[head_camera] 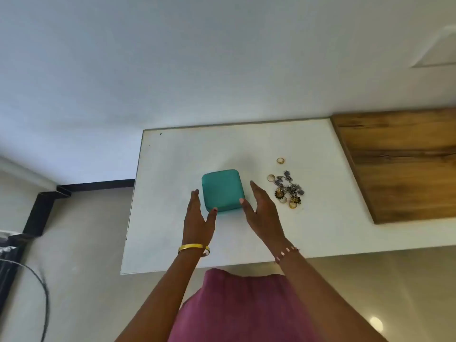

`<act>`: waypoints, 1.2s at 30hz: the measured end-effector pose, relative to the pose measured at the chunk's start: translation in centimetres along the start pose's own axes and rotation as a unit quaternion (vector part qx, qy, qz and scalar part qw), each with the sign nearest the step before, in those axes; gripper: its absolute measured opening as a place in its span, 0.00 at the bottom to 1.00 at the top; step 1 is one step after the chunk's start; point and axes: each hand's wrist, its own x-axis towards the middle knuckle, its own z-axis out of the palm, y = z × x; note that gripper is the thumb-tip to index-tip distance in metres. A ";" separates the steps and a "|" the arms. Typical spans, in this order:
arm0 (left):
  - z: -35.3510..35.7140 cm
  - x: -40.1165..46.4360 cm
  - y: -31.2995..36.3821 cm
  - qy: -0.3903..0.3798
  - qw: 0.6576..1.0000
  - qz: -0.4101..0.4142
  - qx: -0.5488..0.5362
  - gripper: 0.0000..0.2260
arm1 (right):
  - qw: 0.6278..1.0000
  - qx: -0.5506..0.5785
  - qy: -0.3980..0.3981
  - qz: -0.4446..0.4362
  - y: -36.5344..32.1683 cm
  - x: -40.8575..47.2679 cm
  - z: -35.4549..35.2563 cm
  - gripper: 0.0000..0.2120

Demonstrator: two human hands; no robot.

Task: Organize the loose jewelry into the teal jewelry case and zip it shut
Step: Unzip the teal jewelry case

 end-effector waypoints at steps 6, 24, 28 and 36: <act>1.5 -0.7 -1.3 0.007 0.998 -0.014 -0.064 0.22 | 0.995 0.090 -0.037 0.029 0.0 -0.2 1.5 0.24; 1.0 -3.5 -2.8 -0.064 0.995 0.072 0.012 0.33 | 0.990 -0.026 -0.141 -0.014 -0.4 3.7 0.3 0.31; 1.5 -3.6 -3.2 -0.041 0.994 0.097 0.021 0.33 | 0.984 -0.046 -0.171 -0.036 0.0 5.3 0.0 0.24; 2.0 -3.7 -3.3 -0.023 0.992 0.116 0.049 0.32 | 0.984 -0.126 -0.089 -0.087 1.4 5.1 -0.2 0.15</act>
